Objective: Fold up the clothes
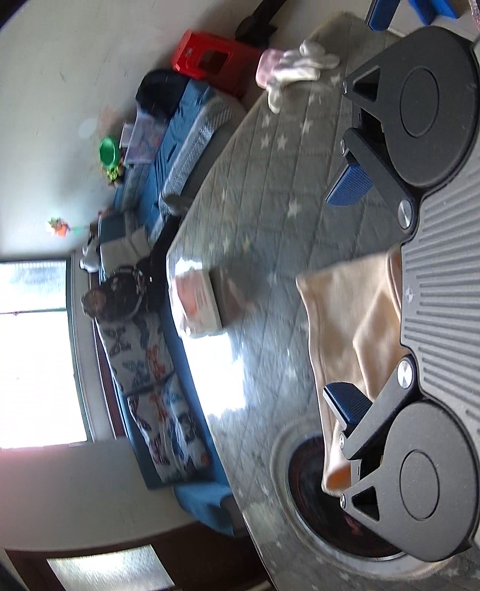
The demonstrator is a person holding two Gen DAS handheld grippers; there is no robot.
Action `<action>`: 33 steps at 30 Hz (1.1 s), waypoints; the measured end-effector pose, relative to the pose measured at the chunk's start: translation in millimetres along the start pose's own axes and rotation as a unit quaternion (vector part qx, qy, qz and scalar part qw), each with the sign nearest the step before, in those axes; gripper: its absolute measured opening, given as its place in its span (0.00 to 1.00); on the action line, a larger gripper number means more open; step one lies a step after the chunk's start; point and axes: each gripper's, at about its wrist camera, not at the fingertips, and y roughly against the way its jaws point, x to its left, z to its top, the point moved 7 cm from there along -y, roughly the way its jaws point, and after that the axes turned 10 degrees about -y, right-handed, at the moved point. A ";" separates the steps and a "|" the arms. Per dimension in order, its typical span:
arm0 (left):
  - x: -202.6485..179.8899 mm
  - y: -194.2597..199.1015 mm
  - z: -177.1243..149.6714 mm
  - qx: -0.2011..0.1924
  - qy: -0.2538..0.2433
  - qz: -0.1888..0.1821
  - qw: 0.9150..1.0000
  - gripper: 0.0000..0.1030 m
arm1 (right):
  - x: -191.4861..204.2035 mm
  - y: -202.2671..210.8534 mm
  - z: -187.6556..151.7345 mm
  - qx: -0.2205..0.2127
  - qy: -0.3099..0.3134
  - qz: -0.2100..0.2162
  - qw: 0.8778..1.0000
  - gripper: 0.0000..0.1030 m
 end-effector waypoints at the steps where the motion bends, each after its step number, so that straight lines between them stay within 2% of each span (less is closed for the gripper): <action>1: -4.8 0.0 1.1 -0.001 -0.004 -0.003 1.000 1.00 | -4.1 0.8 -0.4 -0.001 -0.004 -0.004 1.000 1.00; 7: -26.5 0.5 5.0 -0.008 -0.021 -0.017 1.000 1.00 | -17.6 2.4 -3.3 -0.003 -0.017 -0.015 1.000 1.00; 14: -27.3 -0.1 5.2 -0.008 -0.028 -0.011 1.000 1.00 | -15.6 1.3 -4.6 -0.004 -0.020 -0.010 1.000 1.00; 22: -10.1 0.4 -3.6 0.000 -0.019 0.003 1.000 1.00 | -3.4 -3.0 -7.0 0.000 -0.013 0.002 1.000 1.00; 33: 40.1 3.7 -30.9 0.023 0.013 0.039 0.999 1.00 | 27.1 -15.6 -4.6 0.006 0.012 0.031 0.999 1.00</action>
